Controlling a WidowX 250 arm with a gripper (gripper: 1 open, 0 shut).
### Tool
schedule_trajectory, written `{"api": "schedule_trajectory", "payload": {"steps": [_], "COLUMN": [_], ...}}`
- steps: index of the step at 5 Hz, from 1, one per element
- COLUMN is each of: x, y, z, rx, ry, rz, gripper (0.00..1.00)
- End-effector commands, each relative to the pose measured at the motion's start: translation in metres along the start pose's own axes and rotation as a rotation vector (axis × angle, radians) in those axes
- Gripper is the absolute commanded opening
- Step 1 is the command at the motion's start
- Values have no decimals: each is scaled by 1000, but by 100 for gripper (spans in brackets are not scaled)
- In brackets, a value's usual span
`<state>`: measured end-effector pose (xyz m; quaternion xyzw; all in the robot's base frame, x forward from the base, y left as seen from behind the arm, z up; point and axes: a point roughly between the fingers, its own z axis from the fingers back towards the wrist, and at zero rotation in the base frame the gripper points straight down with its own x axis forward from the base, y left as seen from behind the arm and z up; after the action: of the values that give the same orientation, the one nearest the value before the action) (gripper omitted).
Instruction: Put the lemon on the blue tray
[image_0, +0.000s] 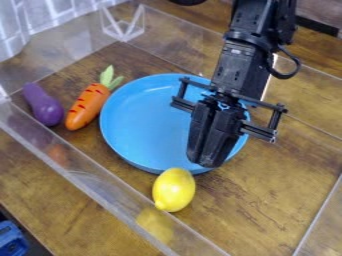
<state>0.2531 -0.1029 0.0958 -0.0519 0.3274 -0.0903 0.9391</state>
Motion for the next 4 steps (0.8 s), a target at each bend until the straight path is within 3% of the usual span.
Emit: {"api": "schedule_trajectory", "payload": {"steps": [1,3,4], "x": [-7,-4,0], "y": [-13,-14,-17], "z": [20,17,12], "rx": [11,17,-2], "ry": [-69,-48,-41], "rz": [-34,-38,-6], "gripper": [100,100,100]}}
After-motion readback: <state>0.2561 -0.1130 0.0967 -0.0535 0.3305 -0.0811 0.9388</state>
